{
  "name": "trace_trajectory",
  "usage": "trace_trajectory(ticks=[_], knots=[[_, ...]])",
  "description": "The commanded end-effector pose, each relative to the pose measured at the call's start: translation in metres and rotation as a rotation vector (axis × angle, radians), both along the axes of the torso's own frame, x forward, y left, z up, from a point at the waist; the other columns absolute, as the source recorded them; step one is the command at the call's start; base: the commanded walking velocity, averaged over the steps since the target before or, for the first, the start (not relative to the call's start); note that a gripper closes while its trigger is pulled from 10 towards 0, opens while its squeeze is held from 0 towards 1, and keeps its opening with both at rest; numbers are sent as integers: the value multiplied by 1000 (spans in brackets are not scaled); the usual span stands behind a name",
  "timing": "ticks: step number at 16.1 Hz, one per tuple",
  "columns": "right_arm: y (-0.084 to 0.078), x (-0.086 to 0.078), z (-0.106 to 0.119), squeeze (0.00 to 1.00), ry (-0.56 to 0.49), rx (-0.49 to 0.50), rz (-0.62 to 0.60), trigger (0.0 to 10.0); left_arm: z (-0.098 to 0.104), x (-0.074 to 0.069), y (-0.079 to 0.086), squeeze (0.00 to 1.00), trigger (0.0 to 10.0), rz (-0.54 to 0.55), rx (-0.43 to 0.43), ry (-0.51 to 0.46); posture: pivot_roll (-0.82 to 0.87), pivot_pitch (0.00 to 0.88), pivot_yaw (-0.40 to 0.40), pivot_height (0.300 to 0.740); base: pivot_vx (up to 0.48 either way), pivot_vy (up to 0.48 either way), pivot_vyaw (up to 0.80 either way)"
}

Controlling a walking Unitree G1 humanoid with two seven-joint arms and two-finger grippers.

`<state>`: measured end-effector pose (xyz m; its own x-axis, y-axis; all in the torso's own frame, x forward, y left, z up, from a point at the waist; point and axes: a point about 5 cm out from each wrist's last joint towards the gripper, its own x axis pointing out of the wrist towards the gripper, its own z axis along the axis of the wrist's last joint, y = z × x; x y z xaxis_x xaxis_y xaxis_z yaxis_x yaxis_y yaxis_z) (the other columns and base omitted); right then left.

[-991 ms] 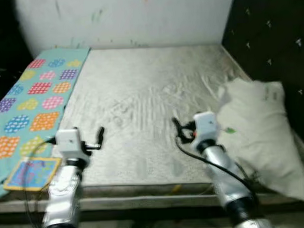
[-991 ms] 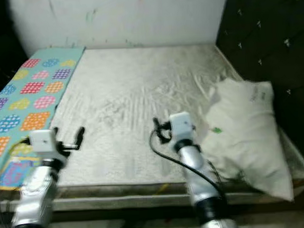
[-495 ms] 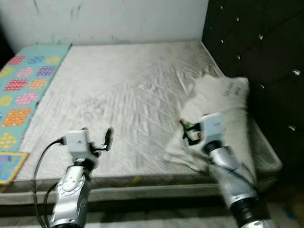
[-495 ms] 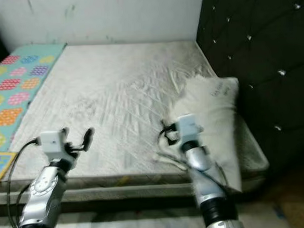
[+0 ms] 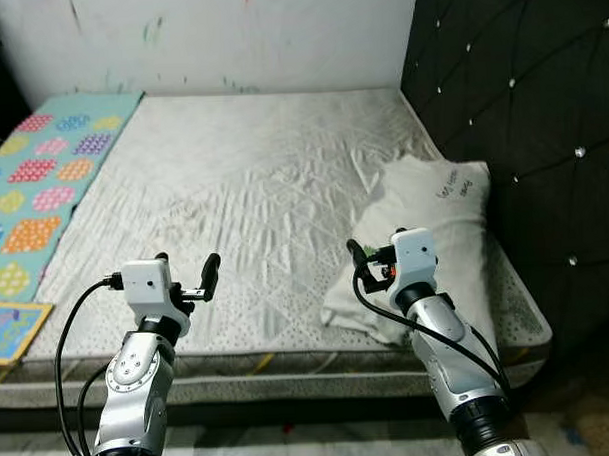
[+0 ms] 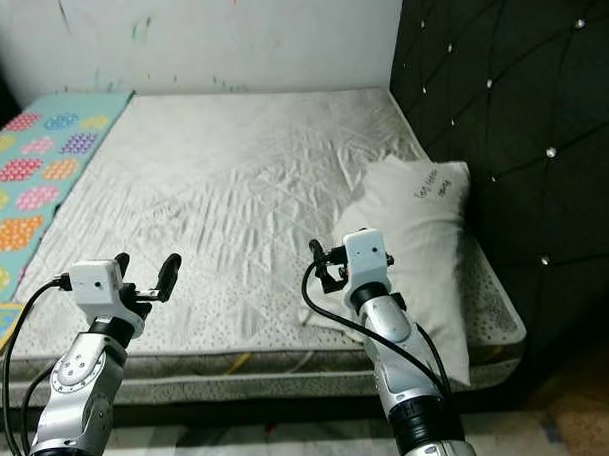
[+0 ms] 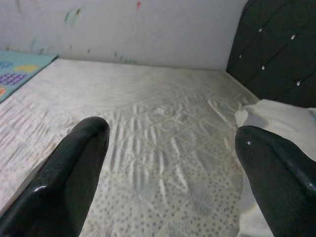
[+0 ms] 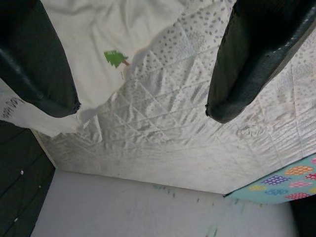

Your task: Clean up the room

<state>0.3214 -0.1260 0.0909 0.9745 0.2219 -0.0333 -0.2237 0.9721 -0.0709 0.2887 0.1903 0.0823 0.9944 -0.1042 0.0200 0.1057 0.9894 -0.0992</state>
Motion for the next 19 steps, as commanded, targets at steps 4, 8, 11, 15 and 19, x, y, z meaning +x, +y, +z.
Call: trace_trajectory(ticks=[4, 8, 11, 15, 19], knots=[[-3, 3, 7, 0, -29, 0, -9, 10000, 3, 1, 0, 0, 10000, -13, 7, -15, -107, 12, 15, 740, 292, 0, 0], [-2, 3, 7, 0, -29, 0, -8, 10000, 2, 0, 0, 0, 10000, -15, 9, -13, -105, 4, 14, 740, 279, 0, 0], [-2, 3, 6, 0, -28, 1, -9, 10000, 2, 0, 0, 0, 10000, -15, 8, -12, -105, 4, 14, 740, 287, 0, 0], [-3, 3, 7, 0, -25, 12, -14, 10000, 3, 1, 0, 0, 10000, -16, 6, -12, -105, 10, 12, 740, 292, 0, 0], [-3, 4, 7, 0, -29, 7, -13, 10000, 3, 1, 0, 0, 10000, -17, 4, -14, -104, 10, 13, 740, 323, 0, 0]])
